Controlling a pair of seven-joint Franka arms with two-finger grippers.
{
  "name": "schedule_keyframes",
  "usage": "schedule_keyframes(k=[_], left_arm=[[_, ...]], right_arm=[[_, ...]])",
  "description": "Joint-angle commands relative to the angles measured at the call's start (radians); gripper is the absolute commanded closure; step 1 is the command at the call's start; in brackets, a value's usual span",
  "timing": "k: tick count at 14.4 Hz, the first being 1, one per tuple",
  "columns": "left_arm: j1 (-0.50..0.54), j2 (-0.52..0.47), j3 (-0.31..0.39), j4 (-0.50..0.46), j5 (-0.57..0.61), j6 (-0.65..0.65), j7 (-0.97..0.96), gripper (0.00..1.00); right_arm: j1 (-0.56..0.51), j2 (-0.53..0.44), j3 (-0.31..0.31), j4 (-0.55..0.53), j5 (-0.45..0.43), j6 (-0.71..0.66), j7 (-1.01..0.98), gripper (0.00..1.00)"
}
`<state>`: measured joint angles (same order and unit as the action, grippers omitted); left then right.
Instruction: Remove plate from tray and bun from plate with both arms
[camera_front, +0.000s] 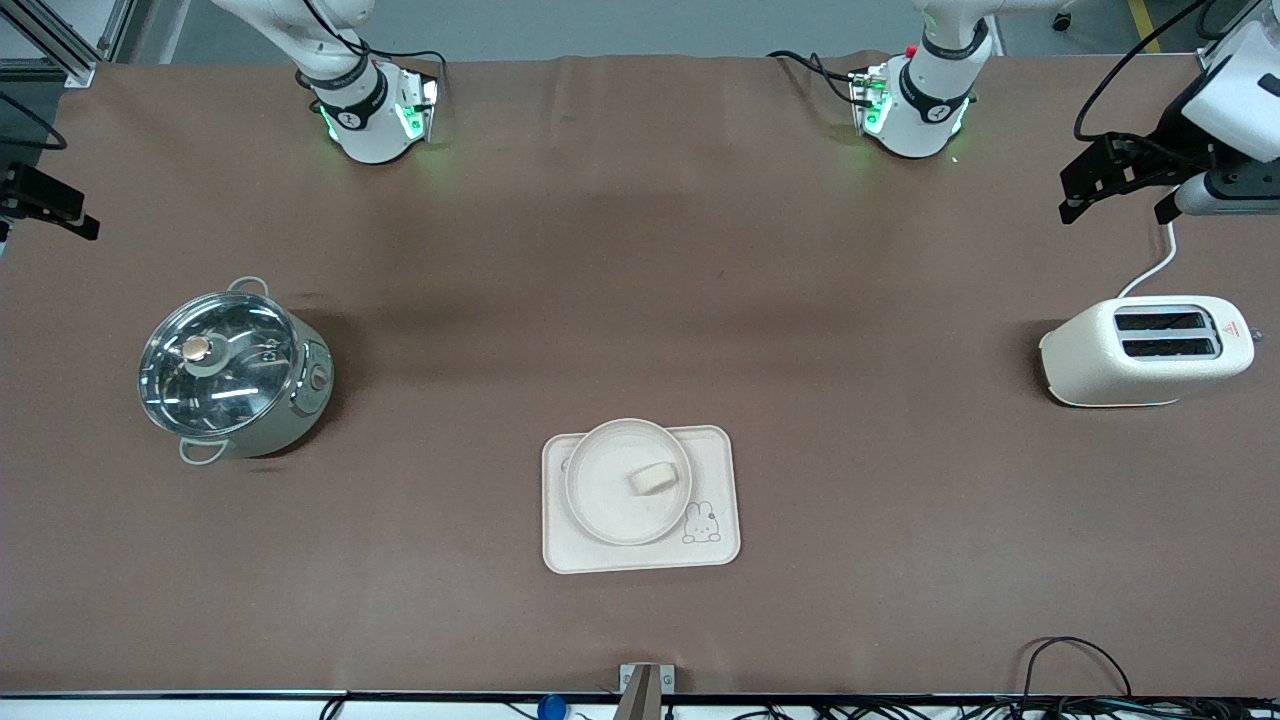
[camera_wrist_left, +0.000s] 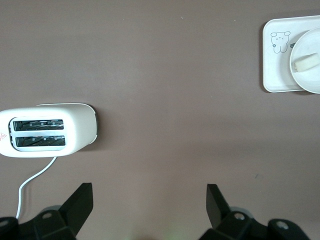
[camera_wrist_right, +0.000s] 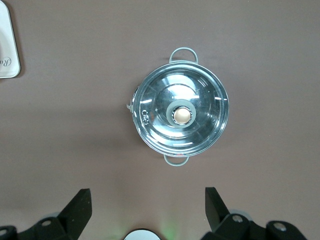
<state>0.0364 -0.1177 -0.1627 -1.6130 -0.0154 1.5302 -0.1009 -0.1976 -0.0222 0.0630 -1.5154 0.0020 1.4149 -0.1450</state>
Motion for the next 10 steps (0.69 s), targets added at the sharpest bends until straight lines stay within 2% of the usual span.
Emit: schedule_keyframes(k=[1,10], left_arm=[[0.002,0.006,-0.003,0.011,-0.015,-0.013,0.017,0.0],[0.007,0.018,-0.003,0.013,-0.012,-0.013,0.018,0.0]], right_arm=[[-0.011,-0.025,0.008,-0.031,0.009,0.004,-0.007,0.0],[-0.011,-0.024,0.009,-0.031,0.016,0.006,-0.007,0.0]])
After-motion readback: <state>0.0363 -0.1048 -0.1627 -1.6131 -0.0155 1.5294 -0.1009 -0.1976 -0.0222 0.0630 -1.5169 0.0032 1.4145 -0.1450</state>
